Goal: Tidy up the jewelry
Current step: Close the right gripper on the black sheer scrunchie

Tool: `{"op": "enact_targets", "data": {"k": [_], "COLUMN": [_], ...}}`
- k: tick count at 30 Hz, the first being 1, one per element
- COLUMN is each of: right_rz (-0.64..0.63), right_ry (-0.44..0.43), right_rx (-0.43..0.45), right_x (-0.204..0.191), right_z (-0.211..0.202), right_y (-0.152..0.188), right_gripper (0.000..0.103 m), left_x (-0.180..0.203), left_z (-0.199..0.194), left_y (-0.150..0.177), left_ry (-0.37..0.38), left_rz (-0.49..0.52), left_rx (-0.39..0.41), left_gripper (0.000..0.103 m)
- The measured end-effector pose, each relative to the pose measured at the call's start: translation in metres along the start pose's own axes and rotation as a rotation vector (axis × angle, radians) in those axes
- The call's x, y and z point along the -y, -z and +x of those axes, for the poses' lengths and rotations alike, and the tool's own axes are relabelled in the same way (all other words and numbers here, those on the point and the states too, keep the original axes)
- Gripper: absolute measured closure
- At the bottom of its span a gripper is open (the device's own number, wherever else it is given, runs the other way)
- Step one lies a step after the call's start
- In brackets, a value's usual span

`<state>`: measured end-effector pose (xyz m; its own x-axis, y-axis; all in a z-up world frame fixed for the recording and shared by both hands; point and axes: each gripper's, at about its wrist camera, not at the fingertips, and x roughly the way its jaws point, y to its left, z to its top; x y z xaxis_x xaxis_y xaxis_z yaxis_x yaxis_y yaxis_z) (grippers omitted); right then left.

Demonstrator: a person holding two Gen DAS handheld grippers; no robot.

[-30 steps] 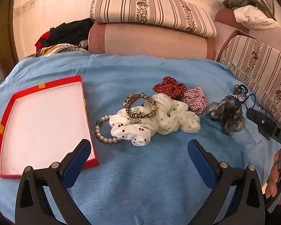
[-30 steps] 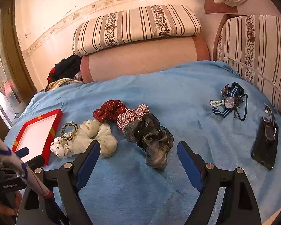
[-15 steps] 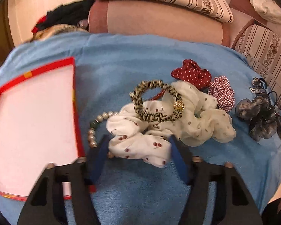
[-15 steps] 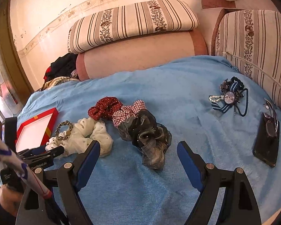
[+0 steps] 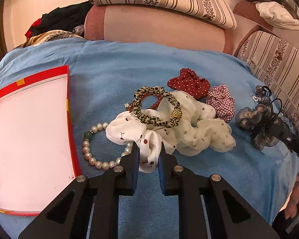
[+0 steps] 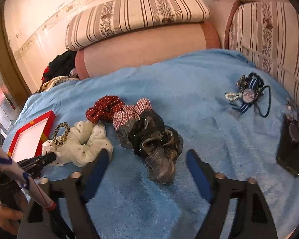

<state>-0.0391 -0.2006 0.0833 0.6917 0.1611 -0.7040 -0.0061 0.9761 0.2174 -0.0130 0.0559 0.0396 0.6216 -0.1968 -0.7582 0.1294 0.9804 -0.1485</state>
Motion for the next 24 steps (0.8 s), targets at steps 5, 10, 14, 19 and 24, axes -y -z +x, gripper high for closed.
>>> {"op": "enact_targets", "data": {"k": [5,10,14,19,24], "right_rz": [0.011,-0.003,-0.021,-0.042,-0.049], "right_ry": [0.006,0.004,-0.015,-0.04,-0.051], "right_rx": [-0.049,-0.001,0.037,0.062,0.058], "right_x": [0.001,-0.002,-0.006,-0.012,-0.015], "right_z": [0.018,0.008,-0.001,-0.009,-0.009], "right_y": [0.0,0.0,-0.002,-0.003,-0.002], "right_gripper": [0.082,0.089,0.09,0.09,0.09], "left_x": [-0.003,-0.004,-0.003,-0.003,-0.006], "left_z": [0.002,0.0,-0.008,-0.008,0.0], "left_y": [-0.001,-0.002,-0.004,-0.004,-0.003], "left_ry": [0.008,0.018,0.028,0.026,0.032], "left_rz": [-0.004,-0.006,-0.009,-0.002,-0.018], "left_rx": [-0.008,0.003,0.029,0.032,0.006], "left_gripper": [0.087,0.087,0.087,0.087,0.087]}}
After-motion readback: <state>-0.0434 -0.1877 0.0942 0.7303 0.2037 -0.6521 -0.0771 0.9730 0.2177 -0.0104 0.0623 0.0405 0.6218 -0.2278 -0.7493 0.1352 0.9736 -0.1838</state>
